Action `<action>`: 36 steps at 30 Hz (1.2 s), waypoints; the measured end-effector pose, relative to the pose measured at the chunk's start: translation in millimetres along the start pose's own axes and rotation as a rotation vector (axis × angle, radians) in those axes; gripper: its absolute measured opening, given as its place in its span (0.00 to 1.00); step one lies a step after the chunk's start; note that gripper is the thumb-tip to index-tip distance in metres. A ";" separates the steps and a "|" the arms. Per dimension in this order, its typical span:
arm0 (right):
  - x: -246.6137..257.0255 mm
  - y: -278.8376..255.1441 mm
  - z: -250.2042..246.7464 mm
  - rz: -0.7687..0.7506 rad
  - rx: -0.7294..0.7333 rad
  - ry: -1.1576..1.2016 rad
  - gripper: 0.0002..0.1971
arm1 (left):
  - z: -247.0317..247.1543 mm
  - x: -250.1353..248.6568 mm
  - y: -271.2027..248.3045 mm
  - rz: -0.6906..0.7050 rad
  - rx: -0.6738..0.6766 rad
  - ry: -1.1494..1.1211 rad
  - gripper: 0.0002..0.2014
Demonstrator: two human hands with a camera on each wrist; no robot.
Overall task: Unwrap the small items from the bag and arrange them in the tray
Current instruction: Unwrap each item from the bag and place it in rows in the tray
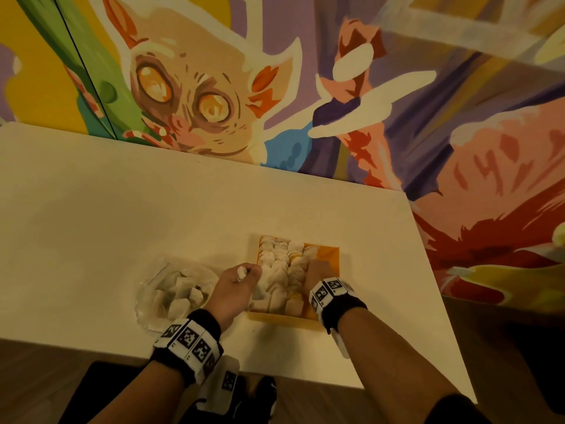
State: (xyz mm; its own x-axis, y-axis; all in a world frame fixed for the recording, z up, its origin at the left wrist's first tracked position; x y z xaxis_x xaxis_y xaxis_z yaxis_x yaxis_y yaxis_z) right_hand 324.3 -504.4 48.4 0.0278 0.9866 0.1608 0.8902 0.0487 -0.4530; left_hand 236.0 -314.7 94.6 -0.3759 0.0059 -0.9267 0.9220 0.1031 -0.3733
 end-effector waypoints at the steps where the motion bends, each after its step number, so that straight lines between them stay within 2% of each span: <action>1: -3.1 5.3 3.2 -0.003 -0.007 -0.006 0.25 | 0.6 0.9 0.7 -0.040 0.000 -0.060 0.11; 4: -5.0 -5.3 -22.1 0.078 -0.016 0.061 0.07 | 3.9 4.3 2.3 -0.149 0.007 -0.222 0.15; 7: 1.3 -19.3 -55.5 0.115 -0.016 0.043 0.12 | 8.4 7.2 2.1 -0.189 0.033 -0.254 0.14; 9: 3.0 -20.8 -65.2 0.120 0.054 -0.056 0.11 | 10.8 9.3 0.9 -0.197 0.047 -0.227 0.15; 11: 6.3 -28.4 -73.8 0.092 0.103 -0.110 0.16 | 11.9 9.9 -0.7 -0.196 0.060 -0.207 0.15; 14: 6.6 -31.0 -75.2 0.067 0.125 -0.109 0.05 | 10.4 11.0 -1.5 -0.188 0.070 -0.187 0.14; 15: 5.6 -30.0 -75.4 0.095 0.129 -0.090 0.05 | 9.1 11.2 -1.3 -0.182 0.069 -0.178 0.14; 17: 2.2 -30.1 -75.1 0.109 0.137 -0.073 0.12 | 6.1 11.9 0.0 -0.171 0.068 -0.165 0.15; 19: 3.1 -31.6 -77.4 0.102 0.152 -0.055 0.14 | 2.7 13.2 2.4 -0.171 0.066 -0.157 0.15; 26: -10.7 -3.3 -58.6 0.240 0.026 0.219 0.14 | 0.2 17.9 4.9 -0.172 0.053 -0.107 0.15; 29: -18.4 2.3 -50.2 0.277 -0.069 0.485 0.23 | 1.1 18.5 4.1 -0.172 0.053 -0.113 0.15; 31: -21.6 2.6 -47.1 0.310 -0.105 0.595 0.25 | 0.0 19.7 4.3 -0.173 0.055 -0.114 0.15; 33: -23.6 2.7 -44.1 0.341 -0.116 0.579 0.21 | -0.5 21.4 5.0 -0.169 0.053 -0.115 0.18; 36: -21.8 0.5 -47.8 0.335 -0.166 0.557 0.07 | -0.1 23.5 6.9 -0.164 0.042 -0.096 0.20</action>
State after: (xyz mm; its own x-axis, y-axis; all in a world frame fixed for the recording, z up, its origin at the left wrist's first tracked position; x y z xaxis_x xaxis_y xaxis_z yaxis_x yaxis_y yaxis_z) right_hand 345.8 -533.3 86.6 0.5057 0.7145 0.4834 0.8495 -0.3148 -0.4235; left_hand 233.5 -313.8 70.2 -0.5127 -0.1031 -0.8524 0.8529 0.0534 -0.5194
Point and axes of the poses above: each hand's wrist, its own y-axis towards the middle knuckle, its own z-axis out of the palm, x = y × z, the point moved 6 cm from there along y, towards the middle knuckle, and after that the axes turned 3 degrees about y, right-handed, at the moved point
